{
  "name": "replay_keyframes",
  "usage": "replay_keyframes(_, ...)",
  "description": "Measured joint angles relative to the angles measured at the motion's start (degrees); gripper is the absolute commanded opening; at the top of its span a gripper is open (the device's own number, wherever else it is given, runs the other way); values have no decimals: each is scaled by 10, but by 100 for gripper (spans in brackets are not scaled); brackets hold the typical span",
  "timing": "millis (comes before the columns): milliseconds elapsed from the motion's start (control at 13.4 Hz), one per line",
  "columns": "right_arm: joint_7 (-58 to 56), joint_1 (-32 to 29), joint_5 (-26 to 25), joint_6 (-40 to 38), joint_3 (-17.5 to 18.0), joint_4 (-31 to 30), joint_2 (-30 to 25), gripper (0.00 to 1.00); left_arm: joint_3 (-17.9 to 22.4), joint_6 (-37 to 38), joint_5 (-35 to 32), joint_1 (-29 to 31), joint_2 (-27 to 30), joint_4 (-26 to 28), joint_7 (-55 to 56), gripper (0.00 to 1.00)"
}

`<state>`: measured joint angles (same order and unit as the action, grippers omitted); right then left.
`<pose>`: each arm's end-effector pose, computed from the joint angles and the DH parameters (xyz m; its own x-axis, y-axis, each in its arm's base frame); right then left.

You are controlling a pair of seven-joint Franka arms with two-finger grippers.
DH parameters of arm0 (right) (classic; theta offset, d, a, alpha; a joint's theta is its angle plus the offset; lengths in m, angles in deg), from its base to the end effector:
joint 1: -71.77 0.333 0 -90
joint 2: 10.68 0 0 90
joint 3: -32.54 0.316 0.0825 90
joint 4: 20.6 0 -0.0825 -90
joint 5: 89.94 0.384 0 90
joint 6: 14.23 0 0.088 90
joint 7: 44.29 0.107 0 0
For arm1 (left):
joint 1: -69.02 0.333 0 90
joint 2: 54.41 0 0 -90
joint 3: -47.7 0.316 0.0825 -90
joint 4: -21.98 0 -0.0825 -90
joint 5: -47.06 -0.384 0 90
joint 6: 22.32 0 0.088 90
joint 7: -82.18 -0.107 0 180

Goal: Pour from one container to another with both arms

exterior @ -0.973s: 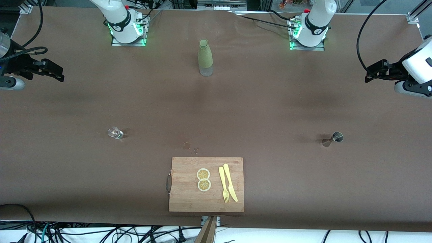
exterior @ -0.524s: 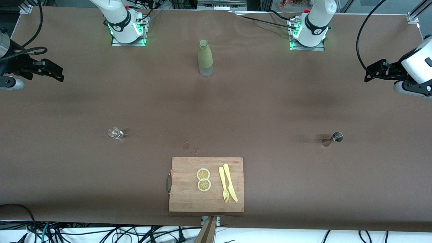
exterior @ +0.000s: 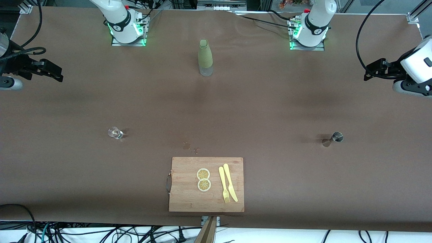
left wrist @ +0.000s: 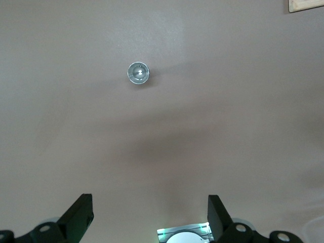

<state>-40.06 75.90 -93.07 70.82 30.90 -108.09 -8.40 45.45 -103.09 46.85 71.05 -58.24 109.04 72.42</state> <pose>0.5573 0.0183 0.6158 0.9963 -0.0352 -0.0778 -0.0304 -0.9976 0.0616 0.5565 -0.0010 0.5985 0.9696 -0.1730 -0.1733 -0.1706 -0.9849 0.0288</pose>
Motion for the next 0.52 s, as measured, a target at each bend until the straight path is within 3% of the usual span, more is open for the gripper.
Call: replay_keyframes(524,0,0,0,0,0,0,0,100,-6,11,0,-1,0,0,16,100)
